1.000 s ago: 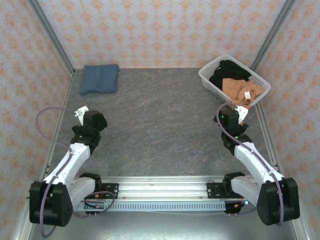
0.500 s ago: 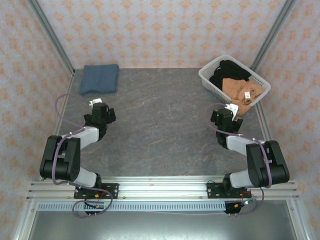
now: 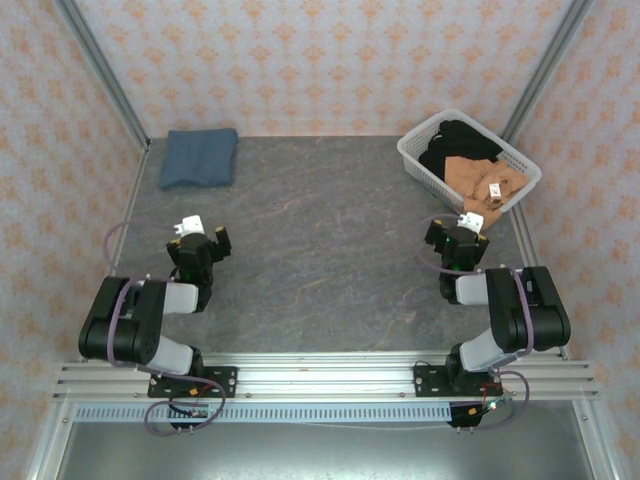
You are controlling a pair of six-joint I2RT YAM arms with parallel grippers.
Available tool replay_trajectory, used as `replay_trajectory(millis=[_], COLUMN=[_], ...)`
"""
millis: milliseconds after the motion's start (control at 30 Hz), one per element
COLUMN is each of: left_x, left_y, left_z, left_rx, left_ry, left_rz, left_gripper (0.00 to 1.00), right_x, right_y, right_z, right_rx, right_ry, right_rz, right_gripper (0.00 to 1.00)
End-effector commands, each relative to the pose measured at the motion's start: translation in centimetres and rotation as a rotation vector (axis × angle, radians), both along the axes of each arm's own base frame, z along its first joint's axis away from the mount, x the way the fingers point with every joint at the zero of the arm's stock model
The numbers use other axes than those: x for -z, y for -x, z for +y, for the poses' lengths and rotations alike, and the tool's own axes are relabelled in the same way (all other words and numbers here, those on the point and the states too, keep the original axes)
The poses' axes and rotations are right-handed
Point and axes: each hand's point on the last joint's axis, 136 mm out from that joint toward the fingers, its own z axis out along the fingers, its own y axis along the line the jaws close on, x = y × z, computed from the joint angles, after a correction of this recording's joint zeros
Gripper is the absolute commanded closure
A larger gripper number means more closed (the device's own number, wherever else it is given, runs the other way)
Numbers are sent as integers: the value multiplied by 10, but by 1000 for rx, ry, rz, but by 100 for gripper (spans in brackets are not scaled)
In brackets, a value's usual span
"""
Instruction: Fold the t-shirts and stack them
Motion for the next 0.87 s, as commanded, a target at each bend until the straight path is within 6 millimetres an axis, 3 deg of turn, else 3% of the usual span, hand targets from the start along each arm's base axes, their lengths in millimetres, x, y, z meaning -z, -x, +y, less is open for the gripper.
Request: replay_trajectory(millis=[0, 833], left_x=[-30, -28], left_y=[-25, -25], left_z=[-3, -5], left_rx=[6, 8], left_ry=[-81, -85], left_rz=[-71, -42], left_gripper=[0, 0], right_x=[-14, -14], right_y=[-9, -12], right_z=[-5, -1], right_rx=[33, 26], right_ry=[-5, 18], right_rz=[-46, -28], right_gripper=[1, 1])
